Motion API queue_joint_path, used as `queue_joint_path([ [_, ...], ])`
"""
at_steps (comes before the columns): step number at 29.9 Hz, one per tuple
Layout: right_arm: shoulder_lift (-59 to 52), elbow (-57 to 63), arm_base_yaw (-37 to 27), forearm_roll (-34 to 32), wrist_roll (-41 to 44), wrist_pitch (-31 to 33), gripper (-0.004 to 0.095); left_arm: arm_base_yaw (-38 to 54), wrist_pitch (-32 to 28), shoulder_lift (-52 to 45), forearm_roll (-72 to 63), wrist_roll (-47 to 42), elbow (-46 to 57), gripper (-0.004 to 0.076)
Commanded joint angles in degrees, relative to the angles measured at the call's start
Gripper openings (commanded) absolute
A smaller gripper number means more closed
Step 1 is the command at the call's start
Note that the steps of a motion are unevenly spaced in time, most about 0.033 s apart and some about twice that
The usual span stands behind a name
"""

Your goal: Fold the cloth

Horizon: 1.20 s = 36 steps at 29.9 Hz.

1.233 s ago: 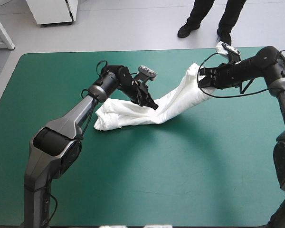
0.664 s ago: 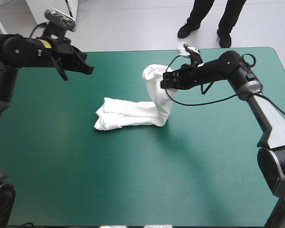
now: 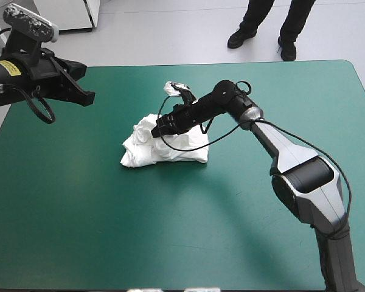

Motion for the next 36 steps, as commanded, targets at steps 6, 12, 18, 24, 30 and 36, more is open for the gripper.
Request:
queue_joint_path([
  [6, -3.57, -9.87, -0.76, 0.26, 0.87, 5.56, 0.0621, 0.03, -1.98, -1.36, -1.26, -0.52, -0.04, -0.001],
  [12, -5.56, -12.56, -4.68, -13.34, 9.17, 10.47, 0.0617, 0.03, -1.86, -1.47, -1.59, -0.52, -0.04, -0.001],
  [18, -11.9, -8.96, -9.91, -21.91, 13.57, 10.47, 0.0617, 0.03, -1.51, -2.58, -1.59, -0.52, -0.04, -0.001],
  [24, -14.23, -0.58, -11.98, -22.42, 13.57, 10.28, 0.0618, 0.03, -1.41, -3.29, -1.65, -0.52, -0.04, -0.001],
  [30, -11.06, 3.92, -11.98, -18.15, 11.83, 9.55, 0.0619, 0.03, -1.42, -3.45, -1.65, -0.52, -0.04, -0.001],
  [36, -6.14, 4.06, -11.98, -11.11, 9.96, 9.16, 0.0619, 0.03, -1.42, -3.45, -1.44, -0.52, -0.04, -0.001],
])
